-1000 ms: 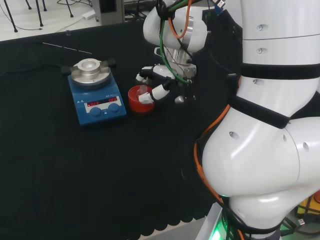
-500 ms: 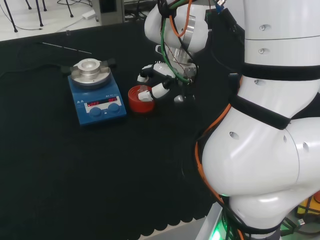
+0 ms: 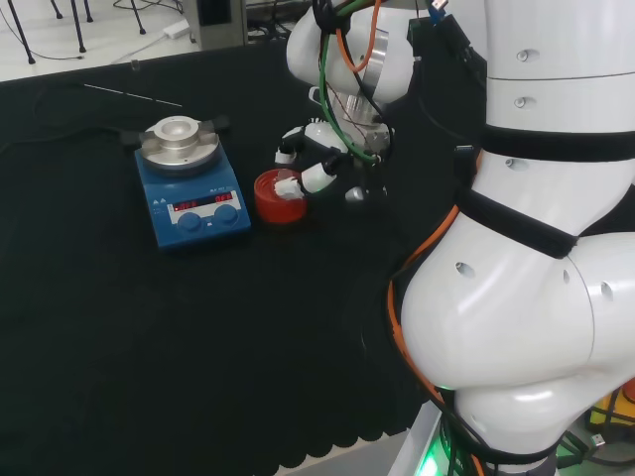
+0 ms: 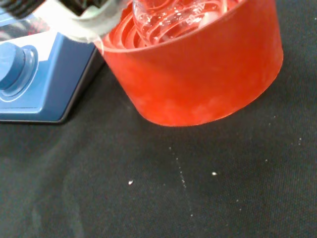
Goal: Pick up the round-bottom flask.
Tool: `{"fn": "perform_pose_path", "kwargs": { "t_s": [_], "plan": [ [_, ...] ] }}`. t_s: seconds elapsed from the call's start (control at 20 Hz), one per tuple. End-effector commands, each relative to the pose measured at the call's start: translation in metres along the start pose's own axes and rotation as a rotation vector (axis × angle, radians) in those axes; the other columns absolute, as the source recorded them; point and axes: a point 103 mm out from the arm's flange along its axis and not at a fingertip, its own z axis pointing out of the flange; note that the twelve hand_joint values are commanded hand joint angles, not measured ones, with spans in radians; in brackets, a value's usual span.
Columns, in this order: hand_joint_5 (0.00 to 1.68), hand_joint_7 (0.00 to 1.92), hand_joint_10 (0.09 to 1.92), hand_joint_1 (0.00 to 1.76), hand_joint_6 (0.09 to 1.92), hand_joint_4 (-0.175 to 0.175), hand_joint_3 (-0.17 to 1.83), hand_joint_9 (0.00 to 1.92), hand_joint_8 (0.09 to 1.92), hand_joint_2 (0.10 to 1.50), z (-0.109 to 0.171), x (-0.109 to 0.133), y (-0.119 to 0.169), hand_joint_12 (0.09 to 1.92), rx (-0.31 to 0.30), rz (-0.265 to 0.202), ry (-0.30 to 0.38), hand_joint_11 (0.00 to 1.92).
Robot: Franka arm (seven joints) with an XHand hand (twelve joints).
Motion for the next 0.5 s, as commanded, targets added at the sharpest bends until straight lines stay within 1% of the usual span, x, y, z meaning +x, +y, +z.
{"fn": "perform_pose_path", "kwargs": {
  "t_s": [0.05,0.15,0.35,0.4,0.45,0.5],
  "plan": [
    [0.86,0.53,0.87,0.91,0.79,0.011,0.45,0.58,0.73,0.67,-0.001,-0.0005,-0.0008,1.49,-0.009,-0.001,-0.001,0.05],
    [0.94,0.55,0.86,0.91,0.74,0.029,0.48,0.6,0.72,0.68,-0.0017,-0.0003,-0.0006,1.49,-0.014,-0.002,0.0,0.05],
    [1.01,0.58,0.86,0.92,0.71,0.046,0.5,0.62,0.72,0.69,-0.0035,0.0023,0.0012,1.48,-0.023,-0.008,-0.002,0.06],
    [1.05,0.58,0.86,0.97,0.75,0.094,0.43,0.62,0.72,0.76,-0.0039,0.0032,0.0016,1.49,-0.025,-0.011,0.002,0.07],
    [1.08,0.59,0.86,1.01,0.77,0.131,0.34,0.62,0.72,0.84,-0.0043,0.0042,0.0021,1.49,-0.027,-0.012,0.0,0.07],
    [1.1,0.59,0.86,1.03,0.78,0.153,0.25,0.63,0.72,0.9,-0.0045,0.0049,0.0025,1.49,-0.028,-0.014,0.003,0.07]
  ]
}}
